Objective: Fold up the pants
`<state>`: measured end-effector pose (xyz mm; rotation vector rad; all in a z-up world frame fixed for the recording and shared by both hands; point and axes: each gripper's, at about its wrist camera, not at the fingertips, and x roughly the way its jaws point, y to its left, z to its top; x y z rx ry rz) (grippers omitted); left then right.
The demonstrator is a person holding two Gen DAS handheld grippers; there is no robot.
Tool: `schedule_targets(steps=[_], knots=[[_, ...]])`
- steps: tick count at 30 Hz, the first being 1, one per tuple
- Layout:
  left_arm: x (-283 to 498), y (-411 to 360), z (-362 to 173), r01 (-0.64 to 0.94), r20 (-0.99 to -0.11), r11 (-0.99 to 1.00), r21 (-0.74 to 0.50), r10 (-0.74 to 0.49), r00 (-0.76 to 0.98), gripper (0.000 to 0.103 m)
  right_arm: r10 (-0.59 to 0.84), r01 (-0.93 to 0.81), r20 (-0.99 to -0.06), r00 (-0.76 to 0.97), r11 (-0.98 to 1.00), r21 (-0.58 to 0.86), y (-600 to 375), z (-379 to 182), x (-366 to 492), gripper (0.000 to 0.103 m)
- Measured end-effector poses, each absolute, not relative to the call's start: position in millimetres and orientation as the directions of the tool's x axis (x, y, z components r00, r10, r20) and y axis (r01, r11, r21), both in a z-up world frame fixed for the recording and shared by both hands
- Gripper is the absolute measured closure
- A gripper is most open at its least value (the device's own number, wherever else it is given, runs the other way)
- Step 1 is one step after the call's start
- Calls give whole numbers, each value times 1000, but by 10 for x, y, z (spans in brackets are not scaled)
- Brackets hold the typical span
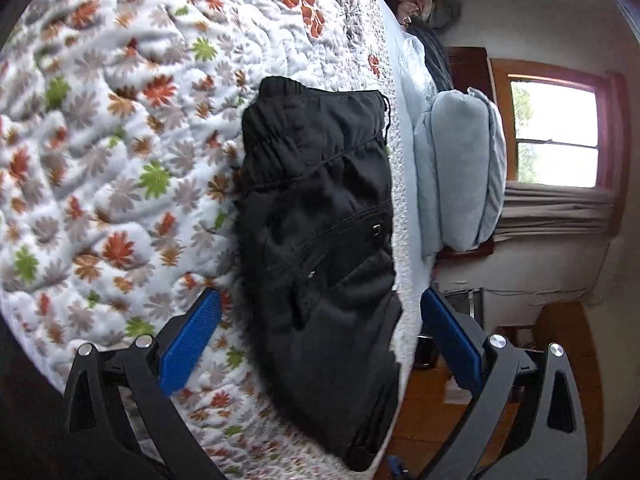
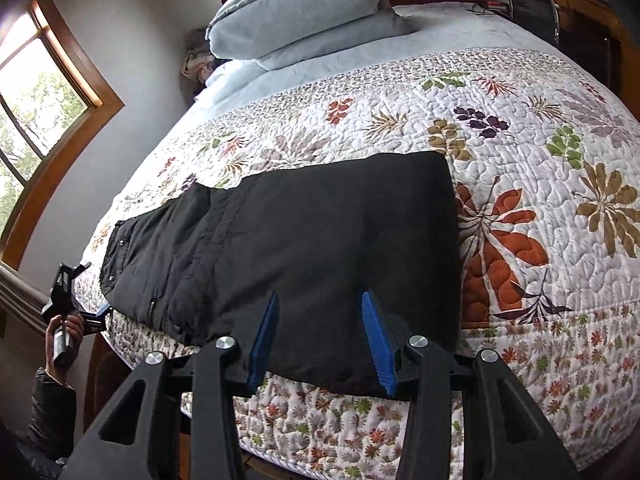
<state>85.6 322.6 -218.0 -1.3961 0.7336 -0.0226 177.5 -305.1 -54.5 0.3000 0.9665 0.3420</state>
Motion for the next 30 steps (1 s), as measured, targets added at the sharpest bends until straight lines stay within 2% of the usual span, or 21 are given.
schedule_targets(steps=[3,8,12,14,25,30], knots=[[938,3174,-2188,-328,-362,157,-932,-476,802,5,407,-136,-750,521,908,397,-3082,-561,1789,58],[1006,3129,-2244,-345,-380,162,-924,-471,796,5,401,-134,-753,522,910,393,-3091,-549,1785,58],[918,3126,-2328,-303,-318,109,-947,-476,820,7,393,-137,-756,523,914,381,-3079,-537,1787,58],[914,3098,-2394,-280,-280,74,-957,-492,824,13,391,-132,-757,523,915,382,-3079,-550,1799,55],[1202,2948,-2308,-263,-277,100,-960,-496,823,14,395,-125,-758,519,912,390,-3051,-606,1833,52],[1295,2944,-2354,-297,-306,101,-950,-501,809,14,383,-108,-762,523,916,386,-3112,-627,1839,52]])
